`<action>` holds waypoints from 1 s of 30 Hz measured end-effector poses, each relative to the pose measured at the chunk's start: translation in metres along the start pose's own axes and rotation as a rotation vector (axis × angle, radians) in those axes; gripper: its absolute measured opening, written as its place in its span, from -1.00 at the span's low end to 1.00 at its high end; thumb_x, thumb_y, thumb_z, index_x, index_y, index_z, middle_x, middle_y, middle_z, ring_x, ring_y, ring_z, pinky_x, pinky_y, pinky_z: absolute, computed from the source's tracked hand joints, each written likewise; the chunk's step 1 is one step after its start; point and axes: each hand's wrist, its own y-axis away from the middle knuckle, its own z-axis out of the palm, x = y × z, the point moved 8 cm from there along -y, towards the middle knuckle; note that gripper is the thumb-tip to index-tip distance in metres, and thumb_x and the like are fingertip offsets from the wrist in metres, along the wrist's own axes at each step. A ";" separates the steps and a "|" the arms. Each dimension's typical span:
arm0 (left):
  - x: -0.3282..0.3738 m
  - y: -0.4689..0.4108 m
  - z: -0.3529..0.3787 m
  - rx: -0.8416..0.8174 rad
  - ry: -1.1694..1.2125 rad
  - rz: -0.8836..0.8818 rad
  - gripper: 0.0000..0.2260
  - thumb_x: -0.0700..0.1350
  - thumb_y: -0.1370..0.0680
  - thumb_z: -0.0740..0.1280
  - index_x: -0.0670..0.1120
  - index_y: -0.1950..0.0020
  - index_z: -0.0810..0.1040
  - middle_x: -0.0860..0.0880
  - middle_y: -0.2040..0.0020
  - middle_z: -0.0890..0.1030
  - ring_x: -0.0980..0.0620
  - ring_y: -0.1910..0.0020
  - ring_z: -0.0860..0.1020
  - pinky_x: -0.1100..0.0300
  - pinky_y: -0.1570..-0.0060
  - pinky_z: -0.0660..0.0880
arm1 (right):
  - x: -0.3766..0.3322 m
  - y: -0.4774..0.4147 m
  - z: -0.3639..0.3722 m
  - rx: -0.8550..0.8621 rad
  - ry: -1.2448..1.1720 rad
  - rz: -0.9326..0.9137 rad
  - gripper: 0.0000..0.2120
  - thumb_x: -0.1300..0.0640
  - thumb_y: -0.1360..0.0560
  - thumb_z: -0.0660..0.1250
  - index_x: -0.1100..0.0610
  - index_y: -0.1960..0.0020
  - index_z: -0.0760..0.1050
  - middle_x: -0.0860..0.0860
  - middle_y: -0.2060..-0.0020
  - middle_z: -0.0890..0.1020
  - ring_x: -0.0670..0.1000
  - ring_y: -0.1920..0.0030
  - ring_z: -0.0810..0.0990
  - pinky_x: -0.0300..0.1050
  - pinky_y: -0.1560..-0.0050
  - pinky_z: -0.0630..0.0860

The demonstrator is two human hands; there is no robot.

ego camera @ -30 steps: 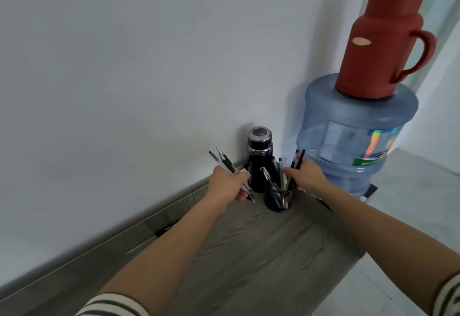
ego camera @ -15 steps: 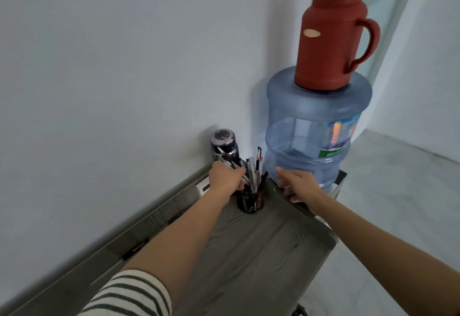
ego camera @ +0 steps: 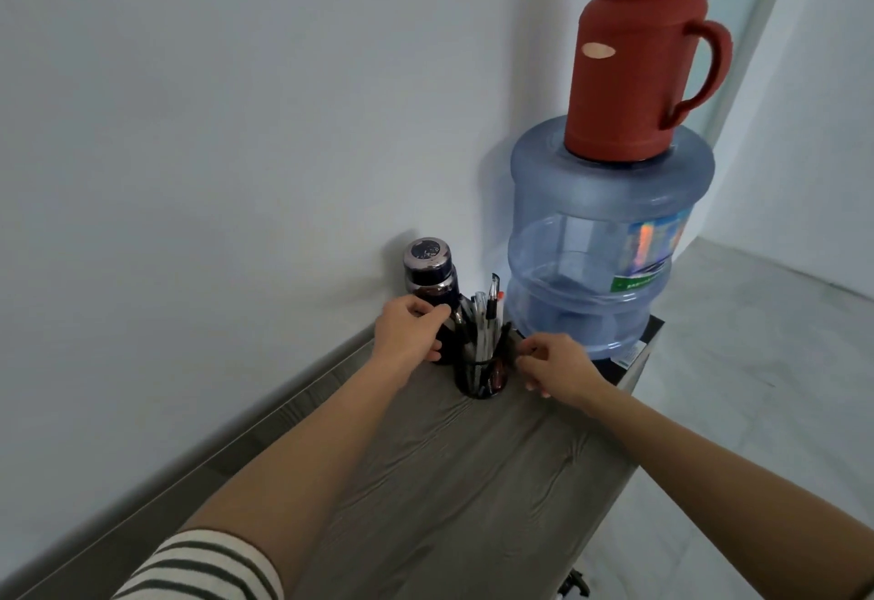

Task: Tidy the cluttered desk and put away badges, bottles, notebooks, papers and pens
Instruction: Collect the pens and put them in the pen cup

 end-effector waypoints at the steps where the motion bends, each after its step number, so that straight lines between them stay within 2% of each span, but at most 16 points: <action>1: -0.003 0.000 -0.009 0.019 -0.013 0.010 -0.85 -0.08 -0.48 0.43 -0.14 0.11 0.55 -0.14 0.21 0.62 -0.12 0.34 0.63 0.06 0.41 0.61 | -0.001 0.001 0.000 0.018 0.044 -0.015 -0.90 0.16 -0.56 0.32 0.11 -0.05 0.58 0.00 0.42 0.64 -0.18 0.53 0.52 -0.26 0.34 0.51; 4: -0.022 0.006 -0.046 0.062 -0.092 0.026 -0.89 -0.10 -0.48 0.43 -0.13 0.12 0.57 -0.09 0.20 0.63 -0.11 0.35 0.64 0.04 0.41 0.60 | -0.002 0.011 0.012 0.048 0.131 -0.029 -0.86 0.13 -0.54 0.33 0.13 0.00 0.65 -0.06 0.35 0.65 -0.17 0.40 0.59 -0.24 0.25 0.51; 7: -0.056 0.015 -0.085 0.066 -0.256 0.053 -0.91 -0.11 -0.50 0.40 -0.13 0.07 0.58 -0.08 0.22 0.64 -0.07 0.33 0.63 0.03 0.30 0.63 | -0.003 0.026 0.047 -0.050 0.207 -0.025 -0.86 0.11 -0.53 0.33 0.08 0.02 0.66 -0.06 0.26 0.67 -0.07 0.22 0.63 -0.15 0.10 0.56; 9: -0.084 0.024 -0.110 0.067 -0.398 0.084 -0.94 -0.10 -0.48 0.41 -0.08 0.12 0.59 -0.03 0.25 0.63 -0.03 0.28 0.63 0.06 0.21 0.61 | -0.009 0.037 0.075 -0.118 0.234 -0.050 -0.87 0.11 -0.53 0.33 0.08 0.05 0.65 -0.06 0.27 0.65 -0.07 0.20 0.64 -0.16 0.10 0.54; 11: -0.114 0.039 -0.138 0.064 -0.531 0.094 -0.94 -0.09 -0.46 0.43 -0.05 0.17 0.59 0.04 0.29 0.60 0.01 0.26 0.59 0.19 0.25 0.50 | -0.021 0.044 0.105 -0.186 0.267 -0.091 -0.85 0.11 -0.53 0.31 0.13 0.13 0.62 -0.01 0.29 0.65 -0.01 0.21 0.64 -0.12 0.12 0.54; 13: -0.144 0.056 -0.163 0.077 -0.664 0.074 -0.92 -0.04 -0.47 0.42 -0.03 0.14 0.59 0.04 0.24 0.59 0.01 0.21 0.57 0.20 0.26 0.43 | -0.036 0.044 0.131 -0.231 0.280 -0.131 -0.79 0.09 -0.53 0.28 0.17 0.19 0.59 0.05 0.31 0.65 0.03 0.22 0.64 -0.06 0.14 0.54; 16: -0.181 0.084 -0.196 0.137 -0.806 0.012 -0.88 -0.02 -0.49 0.38 -0.03 0.05 0.59 0.00 0.12 0.53 -0.05 0.11 0.56 0.13 0.17 0.45 | -0.064 0.042 0.161 -0.277 0.326 -0.222 -0.80 0.04 -0.49 0.27 0.13 0.13 0.60 0.02 0.28 0.66 0.05 0.17 0.64 -0.05 0.13 0.55; 19: -0.208 0.112 -0.225 0.226 -0.830 -0.040 -0.88 -0.04 -0.48 0.38 -0.07 0.07 0.54 -0.01 0.12 0.44 -0.12 0.07 0.56 0.10 0.18 0.42 | -0.094 0.046 0.194 -0.349 0.374 -0.320 -0.84 0.09 -0.48 0.29 0.09 0.05 0.63 0.01 0.19 0.70 0.04 0.11 0.65 -0.09 0.06 0.55; 22: -0.227 0.132 -0.241 0.271 -0.825 -0.122 -0.83 0.00 -0.48 0.38 -0.07 0.04 0.52 0.00 0.10 0.42 -0.10 0.02 0.55 0.13 0.19 0.38 | -0.120 0.055 0.223 -0.410 0.415 -0.444 -0.80 0.13 -0.52 0.30 0.09 -0.10 0.62 0.03 0.07 0.70 0.05 0.01 0.64 -0.13 -0.02 0.51; 25: -0.240 0.143 -0.245 0.240 -0.789 -0.162 -0.77 0.14 -0.46 0.39 -0.01 0.13 0.50 0.00 0.13 0.53 -0.07 0.05 0.57 0.17 0.23 0.35 | -0.145 0.068 0.253 -0.452 0.449 -0.610 -0.73 0.17 -0.50 0.32 0.10 -0.19 0.59 0.07 -0.08 0.65 0.10 -0.12 0.58 -0.10 -0.15 0.45; 28: -0.248 0.149 -0.242 0.214 -0.749 -0.203 -0.78 0.14 -0.45 0.40 0.04 0.18 0.45 -0.02 0.08 0.62 -0.06 0.03 0.59 0.16 0.20 0.39 | -0.153 0.081 0.282 -0.519 0.529 -0.725 -0.64 0.16 -0.49 0.29 0.08 -0.28 0.53 0.09 -0.20 0.56 0.13 -0.25 0.48 0.03 -0.27 0.43; 30: -0.248 0.148 -0.236 0.198 -0.749 -0.206 -0.78 0.16 -0.44 0.40 0.07 0.16 0.45 -0.02 0.06 0.62 -0.06 0.01 0.58 0.15 0.18 0.41 | -0.149 0.087 0.294 -0.552 0.635 -0.749 -0.63 0.12 -0.51 0.24 0.02 -0.31 0.49 0.06 -0.22 0.50 0.12 -0.31 0.41 0.12 -0.28 0.44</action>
